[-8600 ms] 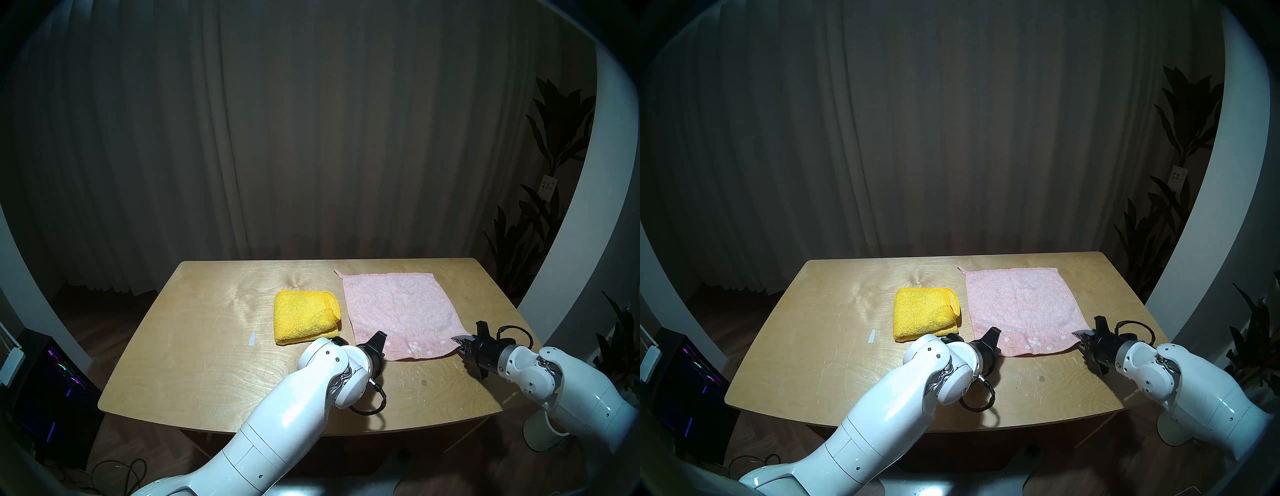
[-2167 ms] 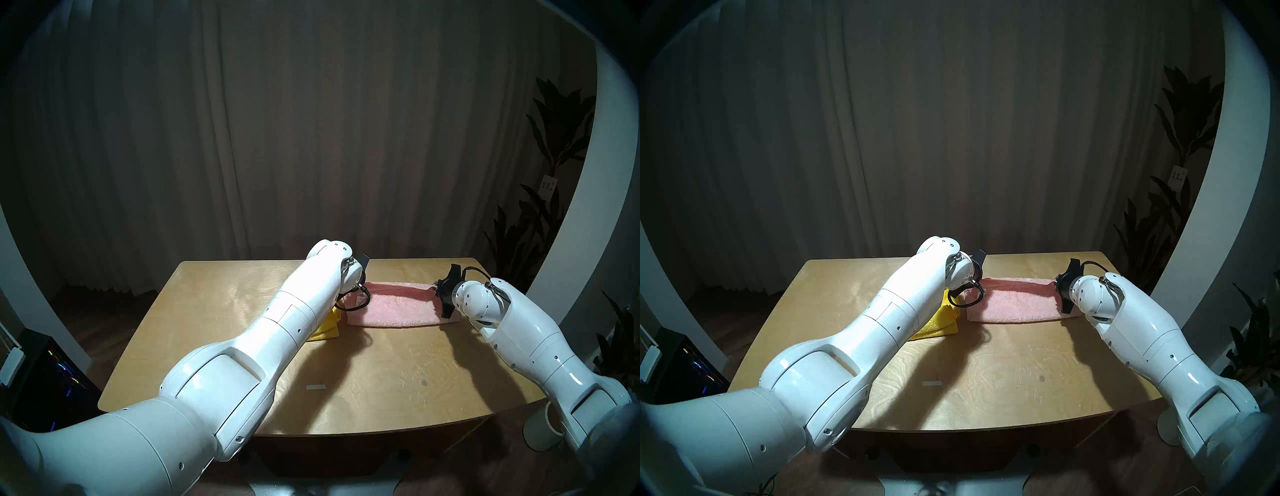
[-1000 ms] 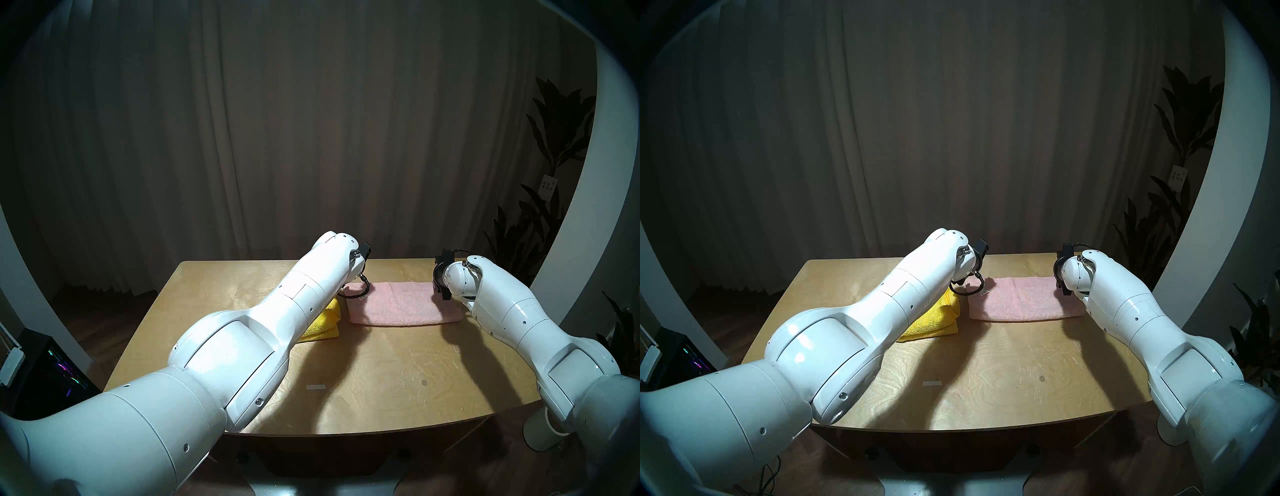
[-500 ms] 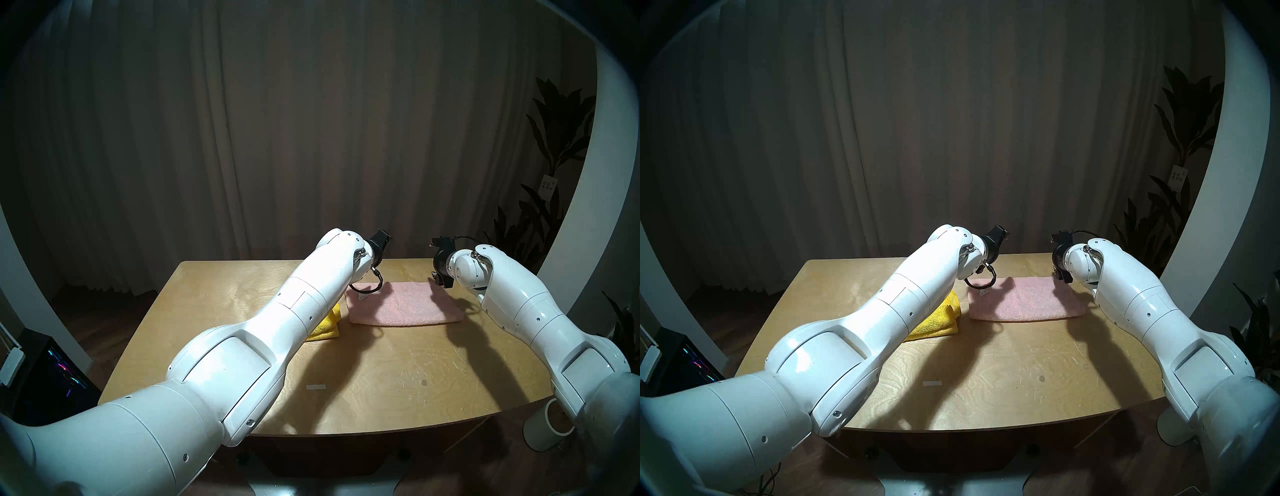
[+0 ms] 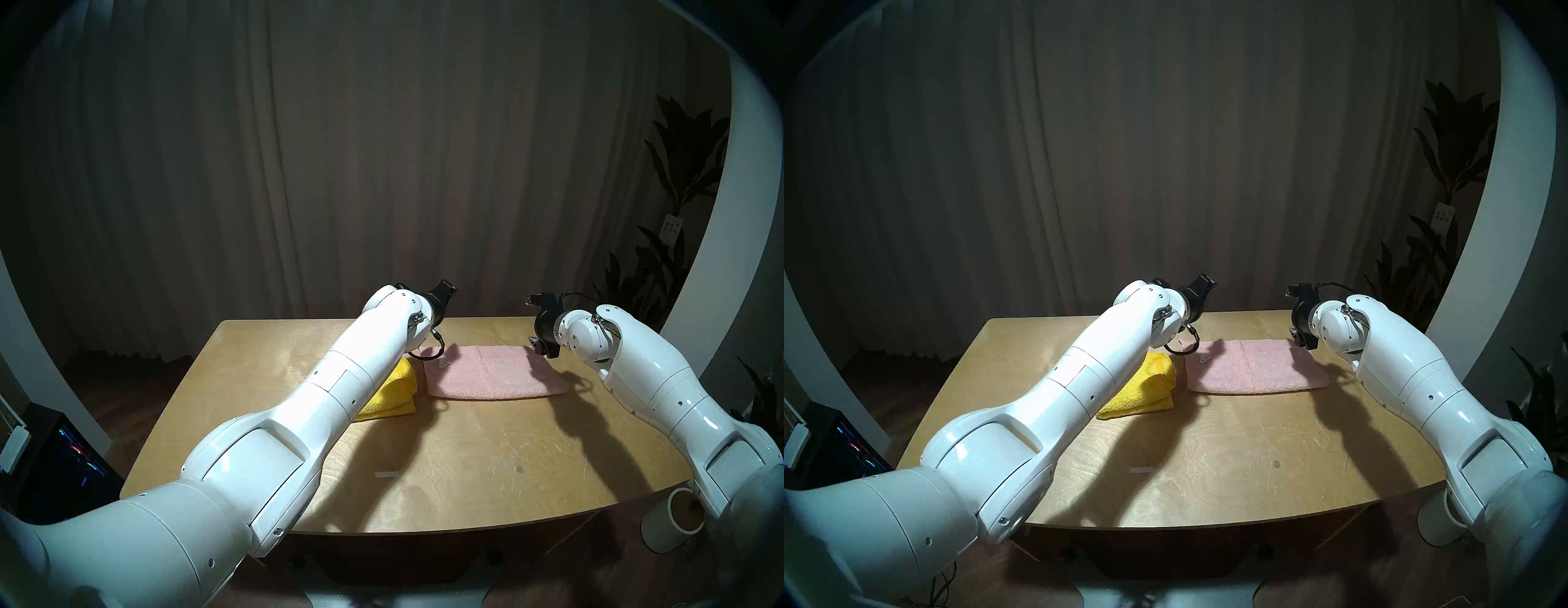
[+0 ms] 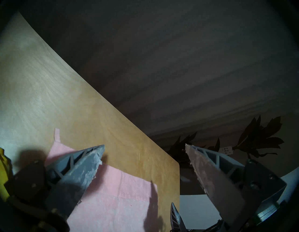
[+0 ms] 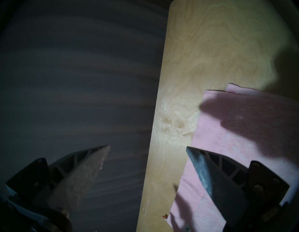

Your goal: Fold each towel twice and stack them on table

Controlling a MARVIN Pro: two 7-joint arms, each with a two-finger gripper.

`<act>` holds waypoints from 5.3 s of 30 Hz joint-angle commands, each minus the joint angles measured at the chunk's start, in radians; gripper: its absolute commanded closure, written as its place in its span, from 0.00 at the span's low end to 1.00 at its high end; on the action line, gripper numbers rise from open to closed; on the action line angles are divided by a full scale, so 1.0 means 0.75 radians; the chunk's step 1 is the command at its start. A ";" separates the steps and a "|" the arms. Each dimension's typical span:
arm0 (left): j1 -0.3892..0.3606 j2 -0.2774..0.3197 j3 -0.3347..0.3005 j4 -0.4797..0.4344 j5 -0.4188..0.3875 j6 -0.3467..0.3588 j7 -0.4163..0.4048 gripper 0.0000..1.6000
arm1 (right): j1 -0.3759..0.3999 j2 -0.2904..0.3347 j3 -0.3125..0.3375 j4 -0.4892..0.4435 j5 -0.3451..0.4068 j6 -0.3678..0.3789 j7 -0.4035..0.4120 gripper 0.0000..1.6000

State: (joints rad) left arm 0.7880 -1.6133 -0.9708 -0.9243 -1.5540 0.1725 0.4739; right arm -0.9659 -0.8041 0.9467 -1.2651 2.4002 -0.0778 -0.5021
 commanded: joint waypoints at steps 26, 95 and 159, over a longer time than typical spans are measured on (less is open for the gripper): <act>0.121 0.320 -0.138 -0.167 0.076 -0.103 -0.048 0.00 | -0.191 0.269 0.073 -0.299 0.097 0.091 -0.009 0.00; 0.634 0.559 -0.201 -0.837 0.125 -0.241 -0.288 0.00 | -0.814 0.885 0.101 -0.608 0.297 -0.168 0.195 0.00; 0.866 0.671 -0.329 -1.092 0.247 -0.404 -0.067 0.00 | -0.508 0.284 -0.125 -0.301 0.005 -0.351 0.606 0.00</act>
State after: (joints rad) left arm 1.4383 -1.1149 -1.1833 -1.7124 -1.3525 -0.1148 0.4238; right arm -1.4277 -0.5520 0.8904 -1.5109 2.4539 -0.3798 0.0203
